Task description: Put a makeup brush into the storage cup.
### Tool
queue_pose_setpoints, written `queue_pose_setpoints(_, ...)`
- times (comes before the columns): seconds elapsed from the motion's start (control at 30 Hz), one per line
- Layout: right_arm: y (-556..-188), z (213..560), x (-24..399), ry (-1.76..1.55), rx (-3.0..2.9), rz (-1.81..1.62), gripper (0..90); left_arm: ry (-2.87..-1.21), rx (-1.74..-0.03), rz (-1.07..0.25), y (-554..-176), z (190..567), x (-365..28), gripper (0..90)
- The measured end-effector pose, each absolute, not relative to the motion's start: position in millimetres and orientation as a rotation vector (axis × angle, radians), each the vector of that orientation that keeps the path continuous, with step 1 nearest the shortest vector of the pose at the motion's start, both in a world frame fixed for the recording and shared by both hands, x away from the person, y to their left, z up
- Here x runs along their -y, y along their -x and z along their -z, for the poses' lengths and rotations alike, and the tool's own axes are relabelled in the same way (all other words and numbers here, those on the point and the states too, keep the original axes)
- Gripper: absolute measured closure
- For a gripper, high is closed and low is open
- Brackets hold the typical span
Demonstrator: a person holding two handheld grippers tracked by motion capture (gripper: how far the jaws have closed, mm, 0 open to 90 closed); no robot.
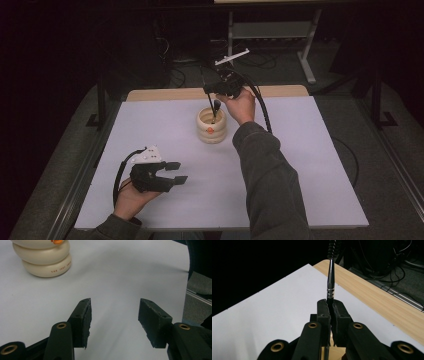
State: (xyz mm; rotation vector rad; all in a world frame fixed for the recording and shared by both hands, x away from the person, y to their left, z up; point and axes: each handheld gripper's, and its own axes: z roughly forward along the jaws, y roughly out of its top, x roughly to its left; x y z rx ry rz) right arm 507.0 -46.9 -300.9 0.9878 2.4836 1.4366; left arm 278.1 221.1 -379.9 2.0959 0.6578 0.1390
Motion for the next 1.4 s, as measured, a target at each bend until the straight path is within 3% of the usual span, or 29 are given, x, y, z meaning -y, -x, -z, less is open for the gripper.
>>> queue_pose_setpoints(1.4,-484,342,67,-1.054,-2.446,-1.447,81.3,-2.113,-0.656,-0.128,-280,385,-218,43.1)
